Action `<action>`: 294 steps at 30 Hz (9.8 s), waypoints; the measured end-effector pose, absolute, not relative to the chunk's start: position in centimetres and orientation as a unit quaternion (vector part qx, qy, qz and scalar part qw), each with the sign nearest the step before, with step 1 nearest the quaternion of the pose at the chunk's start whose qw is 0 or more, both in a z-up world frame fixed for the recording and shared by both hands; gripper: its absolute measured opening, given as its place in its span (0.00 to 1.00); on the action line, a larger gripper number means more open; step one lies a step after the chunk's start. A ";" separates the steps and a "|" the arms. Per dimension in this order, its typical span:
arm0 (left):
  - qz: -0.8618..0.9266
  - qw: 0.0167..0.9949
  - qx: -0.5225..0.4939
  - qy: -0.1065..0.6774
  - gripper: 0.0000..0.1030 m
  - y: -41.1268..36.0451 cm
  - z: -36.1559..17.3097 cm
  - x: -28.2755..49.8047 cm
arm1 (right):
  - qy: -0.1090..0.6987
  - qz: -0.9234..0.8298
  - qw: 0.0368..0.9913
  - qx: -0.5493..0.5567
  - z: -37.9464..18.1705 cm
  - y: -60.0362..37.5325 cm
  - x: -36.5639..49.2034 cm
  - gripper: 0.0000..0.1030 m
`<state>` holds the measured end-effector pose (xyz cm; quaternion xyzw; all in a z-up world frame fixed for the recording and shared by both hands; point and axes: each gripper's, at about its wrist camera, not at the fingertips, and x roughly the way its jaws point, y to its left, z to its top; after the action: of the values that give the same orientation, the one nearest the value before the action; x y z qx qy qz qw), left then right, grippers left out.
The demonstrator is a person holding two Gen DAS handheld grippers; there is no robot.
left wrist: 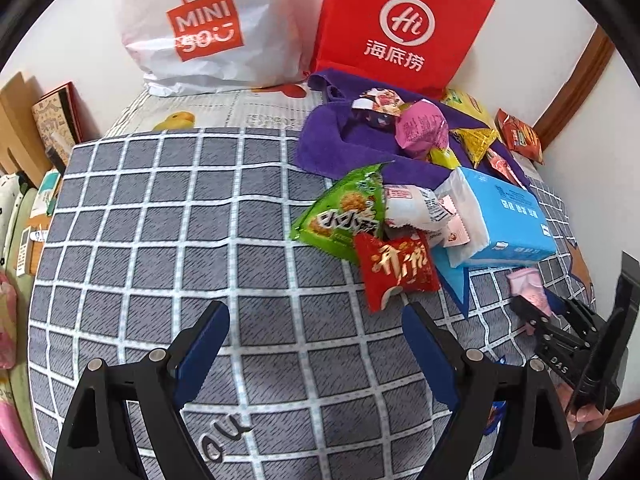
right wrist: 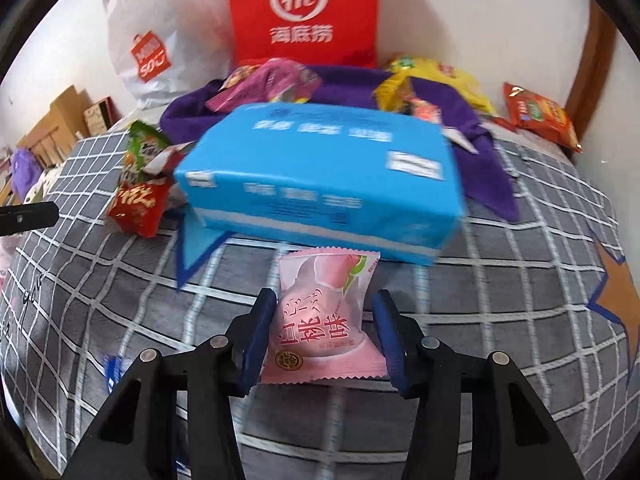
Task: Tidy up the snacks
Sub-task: 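Close left gripper on the red snack bag while right gripper holds the pink packet, then lift and carry the red bag and pink packet over the purple towel, then open right gripper dropping the pink packet while left gripper releases the red bag onto the towel, then withdraw both grippers from the towel toward the snacks on the bed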
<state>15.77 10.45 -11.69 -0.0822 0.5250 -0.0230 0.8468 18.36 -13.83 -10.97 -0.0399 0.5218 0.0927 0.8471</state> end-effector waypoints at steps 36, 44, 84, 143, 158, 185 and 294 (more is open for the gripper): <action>-0.011 0.838 -0.060 0.542 0.85 4.1 -16.7 22.3 | 0.509 0.074 0.857 -0.034 -12.2 -18.3 17.8 0.49; -0.017 0.840 -0.054 0.540 0.78 3.8 -16.6 22.5 | 0.509 0.074 0.857 -0.035 -12.2 -18.4 17.8 0.49; -0.075 0.849 -0.107 0.512 0.38 7.1 -11.9 16.4 | 0.478 0.077 0.874 -0.037 -8.6 -17.2 15.9 0.46; -0.151 0.873 -0.099 0.453 0.38 0.9 -2.6 16.8 | 0.389 0.044 0.920 -0.013 2.3 -17.7 18.9 0.46; -0.139 0.877 -0.095 0.450 0.38 1.9 -1.4 21.1 | 0.380 0.059 0.923 -0.019 2.9 -16.1 23.5 0.46; -0.134 0.875 -0.085 0.456 0.38 2.6 -2.2 28.7 | 0.387 0.064 0.920 -0.011 2.6 -16.2 31.7 0.46; -0.080 0.873 -0.084 0.474 0.60 9.0 -5.0 19.7 | 0.465 0.075 0.882 0.001 -1.4 -12.6 16.5 0.67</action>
<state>19.75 8.96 -5.00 -0.0844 0.4741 -0.0800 0.8728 16.48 -12.57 -1.40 0.0008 0.4650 0.0746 0.8822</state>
